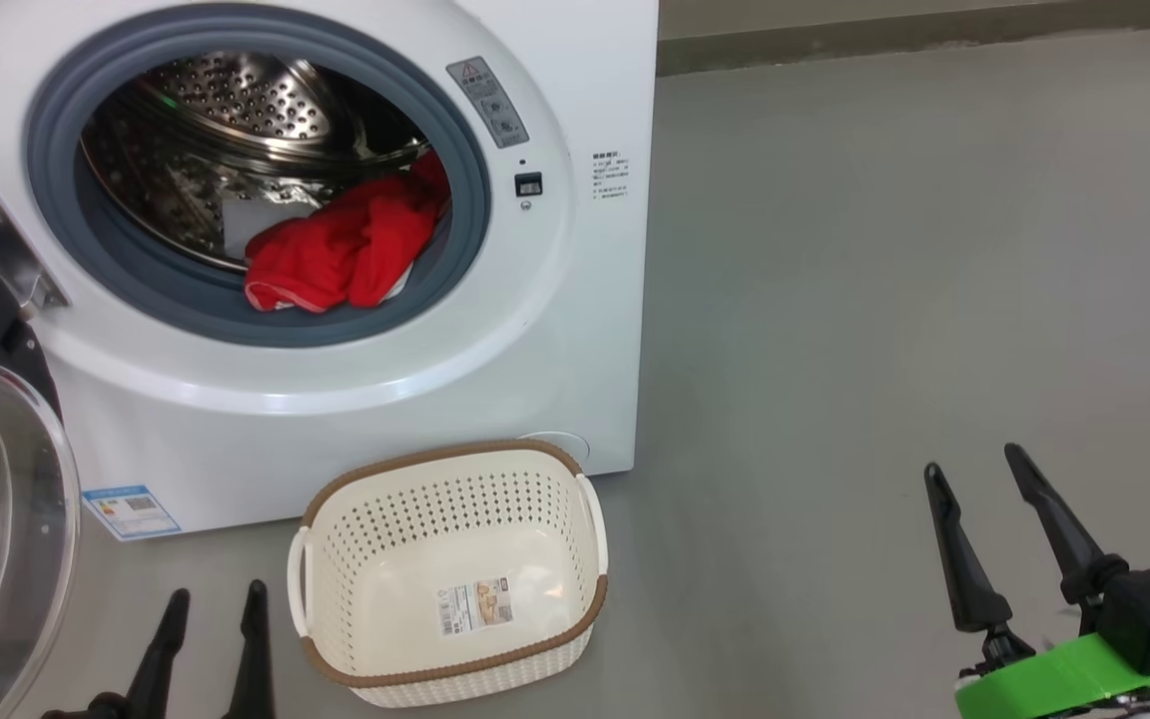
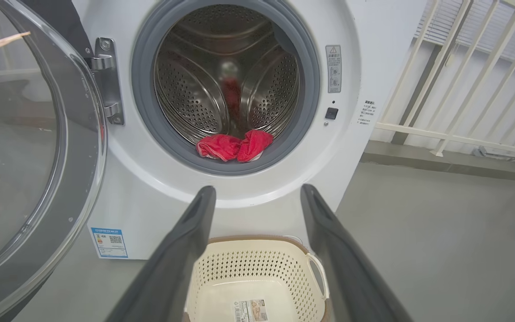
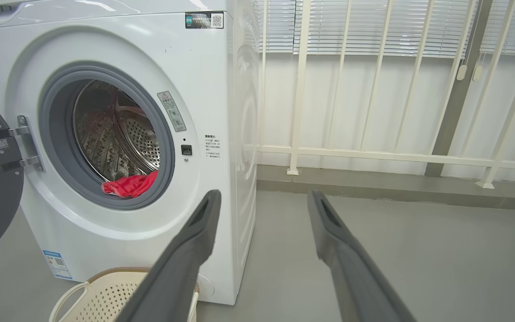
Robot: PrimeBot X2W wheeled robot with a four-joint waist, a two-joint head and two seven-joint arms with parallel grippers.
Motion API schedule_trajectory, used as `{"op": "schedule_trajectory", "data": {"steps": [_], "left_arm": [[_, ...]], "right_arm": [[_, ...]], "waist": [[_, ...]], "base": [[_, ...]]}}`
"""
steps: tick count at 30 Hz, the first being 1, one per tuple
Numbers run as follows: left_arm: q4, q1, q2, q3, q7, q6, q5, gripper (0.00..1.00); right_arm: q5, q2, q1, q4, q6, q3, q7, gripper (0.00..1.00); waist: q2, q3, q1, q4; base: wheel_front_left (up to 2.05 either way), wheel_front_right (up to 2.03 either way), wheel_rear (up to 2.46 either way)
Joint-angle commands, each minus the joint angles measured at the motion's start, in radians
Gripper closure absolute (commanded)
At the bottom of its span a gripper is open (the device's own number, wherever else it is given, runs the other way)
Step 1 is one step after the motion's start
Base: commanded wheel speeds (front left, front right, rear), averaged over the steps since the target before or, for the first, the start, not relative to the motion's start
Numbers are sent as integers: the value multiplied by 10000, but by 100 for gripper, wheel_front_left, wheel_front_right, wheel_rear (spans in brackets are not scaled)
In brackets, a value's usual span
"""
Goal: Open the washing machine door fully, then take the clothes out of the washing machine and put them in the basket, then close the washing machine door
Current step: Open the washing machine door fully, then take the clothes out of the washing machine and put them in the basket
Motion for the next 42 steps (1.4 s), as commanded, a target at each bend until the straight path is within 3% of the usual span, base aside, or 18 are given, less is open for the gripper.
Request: {"op": "schedule_trajectory", "data": {"steps": [1, 13, 22, 42], "left_arm": [[-192, -55, 52, 415, -122, -127, 123, 0], [36, 36, -245, 735, -123, -538, 868, 0], [159, -47, -372, 871, -123, -347, 1283, 0], [-50, -127, -565, 880, -124, -612, 1297, 0]], "right_arm": [[76, -126, -9, -182, 60, 216, -65, 0], [91, -152, 169, -154, 60, 251, -65, 0], [113, -179, 221, -129, 60, 333, -65, 0], [152, -290, 235, -104, 60, 470, -65, 0]], "waist": [[0, -55, 0, 24], [0, -169, 0, 125], [0, -164, 0, 135], [0, -98, 0, 180]], "base": [[0, 0, 0], [0, 0, 0], [32, -32, 0], [158, -158, 0]]}}
